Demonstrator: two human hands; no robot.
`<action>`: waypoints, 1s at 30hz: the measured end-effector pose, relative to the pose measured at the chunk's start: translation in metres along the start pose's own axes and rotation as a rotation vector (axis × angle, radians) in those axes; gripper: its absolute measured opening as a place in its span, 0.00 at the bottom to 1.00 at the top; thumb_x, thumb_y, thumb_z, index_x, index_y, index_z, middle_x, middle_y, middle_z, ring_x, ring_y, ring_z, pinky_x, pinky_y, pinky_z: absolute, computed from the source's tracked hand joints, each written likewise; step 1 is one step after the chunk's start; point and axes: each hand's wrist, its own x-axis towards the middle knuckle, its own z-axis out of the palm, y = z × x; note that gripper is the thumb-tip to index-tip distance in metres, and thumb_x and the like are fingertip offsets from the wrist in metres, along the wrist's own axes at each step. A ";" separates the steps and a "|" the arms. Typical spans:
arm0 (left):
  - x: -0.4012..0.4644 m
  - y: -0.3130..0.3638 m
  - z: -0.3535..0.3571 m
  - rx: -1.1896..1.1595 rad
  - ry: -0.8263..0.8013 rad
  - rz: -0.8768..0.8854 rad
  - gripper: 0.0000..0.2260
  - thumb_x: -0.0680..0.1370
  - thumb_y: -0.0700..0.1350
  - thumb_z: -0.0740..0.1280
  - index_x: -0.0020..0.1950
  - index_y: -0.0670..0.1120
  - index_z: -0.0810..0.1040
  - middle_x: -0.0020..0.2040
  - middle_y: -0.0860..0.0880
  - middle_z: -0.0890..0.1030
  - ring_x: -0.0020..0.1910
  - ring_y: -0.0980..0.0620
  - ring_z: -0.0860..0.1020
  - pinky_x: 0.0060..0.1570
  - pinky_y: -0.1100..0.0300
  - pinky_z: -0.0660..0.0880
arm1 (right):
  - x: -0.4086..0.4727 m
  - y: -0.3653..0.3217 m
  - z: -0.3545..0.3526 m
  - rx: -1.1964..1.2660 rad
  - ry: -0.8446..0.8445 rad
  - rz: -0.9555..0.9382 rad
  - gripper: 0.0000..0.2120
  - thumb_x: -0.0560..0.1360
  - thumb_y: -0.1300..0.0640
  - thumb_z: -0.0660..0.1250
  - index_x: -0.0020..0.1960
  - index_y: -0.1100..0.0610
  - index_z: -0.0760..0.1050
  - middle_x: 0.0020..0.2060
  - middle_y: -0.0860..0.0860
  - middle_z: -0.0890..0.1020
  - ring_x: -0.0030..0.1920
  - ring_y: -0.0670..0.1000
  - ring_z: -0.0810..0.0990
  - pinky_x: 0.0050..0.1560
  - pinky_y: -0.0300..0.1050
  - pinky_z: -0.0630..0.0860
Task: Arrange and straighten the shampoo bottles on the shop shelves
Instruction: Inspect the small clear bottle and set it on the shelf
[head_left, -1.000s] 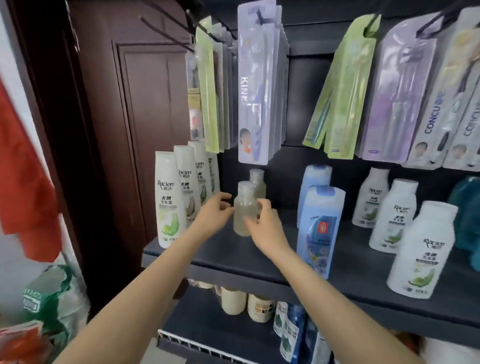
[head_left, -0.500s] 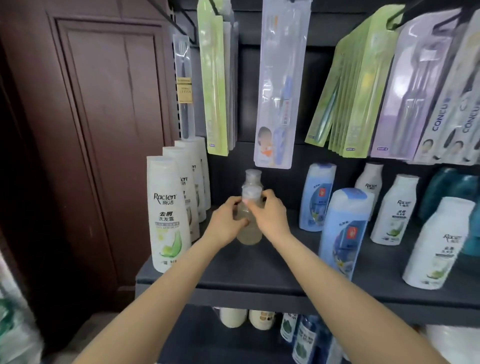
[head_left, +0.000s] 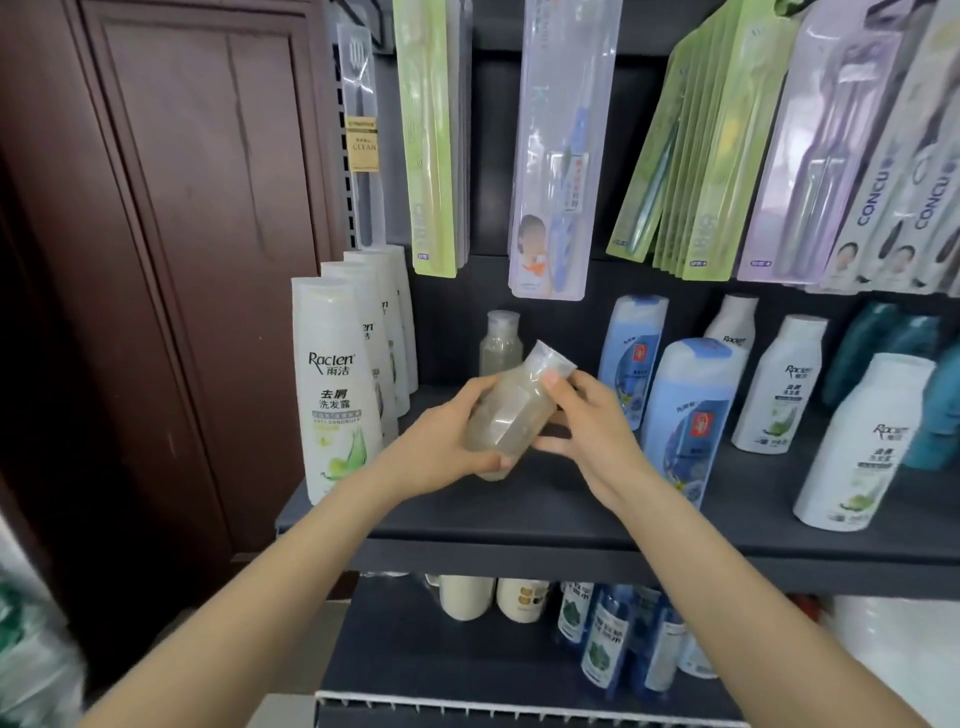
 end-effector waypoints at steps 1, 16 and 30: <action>-0.004 0.002 -0.002 0.023 -0.007 0.008 0.36 0.70 0.46 0.73 0.72 0.57 0.58 0.59 0.53 0.76 0.57 0.55 0.75 0.59 0.58 0.72 | -0.004 -0.001 -0.001 0.031 -0.013 0.001 0.14 0.80 0.53 0.59 0.63 0.58 0.73 0.56 0.55 0.80 0.57 0.53 0.80 0.50 0.53 0.81; -0.054 0.022 -0.005 0.659 0.395 0.287 0.34 0.65 0.48 0.76 0.69 0.56 0.67 0.55 0.52 0.73 0.52 0.55 0.65 0.38 0.58 0.75 | -0.043 -0.005 -0.017 0.070 -0.057 0.006 0.12 0.77 0.56 0.65 0.57 0.61 0.77 0.49 0.54 0.84 0.50 0.51 0.84 0.51 0.43 0.80; -0.055 0.024 -0.006 -0.426 0.203 -0.105 0.20 0.68 0.49 0.75 0.59 0.57 0.77 0.50 0.54 0.82 0.50 0.56 0.80 0.45 0.65 0.77 | -0.038 -0.009 -0.019 0.168 -0.118 -0.012 0.10 0.78 0.57 0.63 0.58 0.58 0.75 0.52 0.53 0.83 0.54 0.51 0.82 0.57 0.50 0.78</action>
